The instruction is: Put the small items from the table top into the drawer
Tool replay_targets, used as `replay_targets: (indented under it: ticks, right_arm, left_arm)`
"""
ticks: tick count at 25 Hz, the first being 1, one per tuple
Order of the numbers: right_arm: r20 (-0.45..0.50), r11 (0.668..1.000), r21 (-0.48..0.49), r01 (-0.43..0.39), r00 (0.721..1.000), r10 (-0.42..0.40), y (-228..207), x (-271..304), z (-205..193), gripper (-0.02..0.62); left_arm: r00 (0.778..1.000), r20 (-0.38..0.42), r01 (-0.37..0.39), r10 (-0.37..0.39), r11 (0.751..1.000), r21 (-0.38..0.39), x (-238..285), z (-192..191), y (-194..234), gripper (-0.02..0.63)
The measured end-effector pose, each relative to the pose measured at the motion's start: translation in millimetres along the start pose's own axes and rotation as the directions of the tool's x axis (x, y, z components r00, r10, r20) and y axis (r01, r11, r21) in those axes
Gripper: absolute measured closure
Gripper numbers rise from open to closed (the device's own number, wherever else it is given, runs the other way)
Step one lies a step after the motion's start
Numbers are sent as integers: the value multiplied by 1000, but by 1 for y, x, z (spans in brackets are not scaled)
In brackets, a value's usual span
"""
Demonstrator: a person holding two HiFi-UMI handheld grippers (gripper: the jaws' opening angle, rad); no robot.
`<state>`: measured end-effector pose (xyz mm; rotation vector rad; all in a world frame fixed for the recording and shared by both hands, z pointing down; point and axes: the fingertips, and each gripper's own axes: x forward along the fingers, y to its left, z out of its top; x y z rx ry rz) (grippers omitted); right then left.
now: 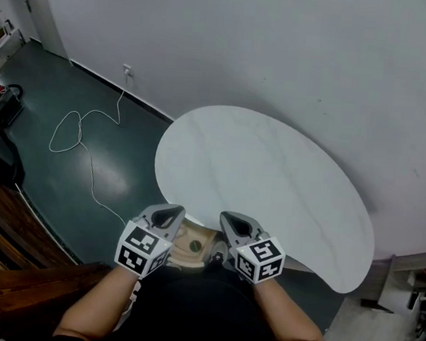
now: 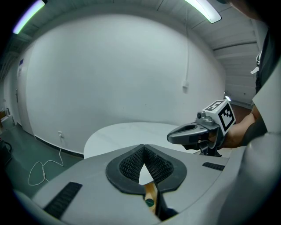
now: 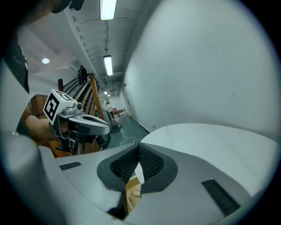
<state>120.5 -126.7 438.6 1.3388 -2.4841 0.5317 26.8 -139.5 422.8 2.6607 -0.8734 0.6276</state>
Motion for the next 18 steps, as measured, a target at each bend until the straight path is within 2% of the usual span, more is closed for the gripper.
replay_targets:
  ticks: [18]
  right_arm:
    - [-1, 1000, 2, 9, 1000, -9, -2, 2, -3, 588]
  left_arm:
    - [1000, 7, -4, 5, 1000, -8, 1, 1, 2, 592]
